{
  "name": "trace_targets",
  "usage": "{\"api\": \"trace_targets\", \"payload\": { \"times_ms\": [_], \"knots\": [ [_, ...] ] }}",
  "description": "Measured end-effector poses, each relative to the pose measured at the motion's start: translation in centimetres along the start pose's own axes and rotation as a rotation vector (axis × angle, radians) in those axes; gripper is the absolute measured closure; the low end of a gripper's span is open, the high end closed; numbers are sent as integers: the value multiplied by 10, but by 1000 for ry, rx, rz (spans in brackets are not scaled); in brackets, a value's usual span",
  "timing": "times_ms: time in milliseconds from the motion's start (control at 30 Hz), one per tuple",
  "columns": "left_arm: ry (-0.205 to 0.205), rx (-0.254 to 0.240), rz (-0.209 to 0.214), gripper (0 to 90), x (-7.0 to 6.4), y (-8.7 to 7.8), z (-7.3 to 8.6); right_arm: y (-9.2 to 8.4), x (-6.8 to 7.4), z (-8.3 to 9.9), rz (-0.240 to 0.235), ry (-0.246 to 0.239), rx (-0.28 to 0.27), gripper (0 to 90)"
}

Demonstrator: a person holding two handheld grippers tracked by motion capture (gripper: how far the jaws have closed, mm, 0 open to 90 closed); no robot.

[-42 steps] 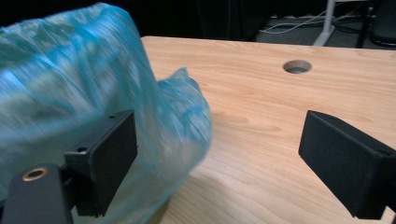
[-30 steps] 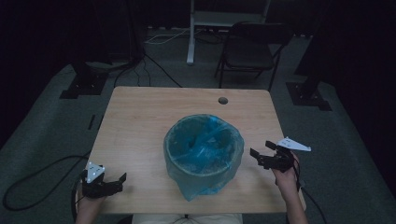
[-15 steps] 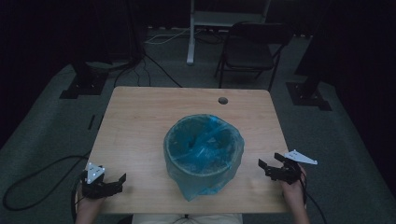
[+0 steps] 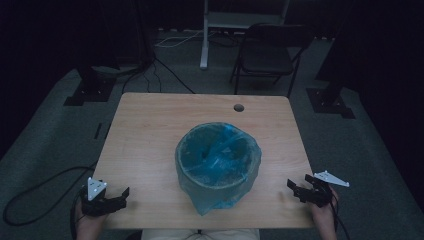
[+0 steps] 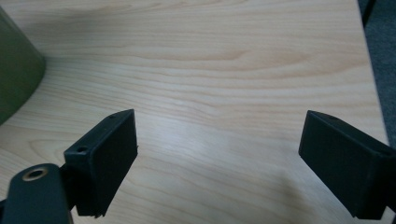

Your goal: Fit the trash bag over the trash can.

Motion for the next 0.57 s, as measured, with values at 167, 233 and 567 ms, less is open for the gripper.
{"api": "trace_targets", "payload": {
  "times_ms": [167, 233, 567],
  "knots": [
    [-14, -7, -9, 4, 5, -9, 6, -1, -5, 4, 11, 21, -8, 111],
    [-20, -13, -15, 4, 8, -12, 8, 0, -6, 5, 16, 27, -4, 111],
    [-8, -25, -21, 4, 6, -12, 10, 1, -7, 6, 16, 35, -2, 111]
  ]
}}
Point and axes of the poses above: each handheld gripper's, and its own axes: y roughly forward along the jaws, z roughly out of its underside, x roughly to its left, the point moved 1 cm from there along y, roughly forward along the jaws, and after that the axes turned 5 degrees about z, right-handed, at the moved point
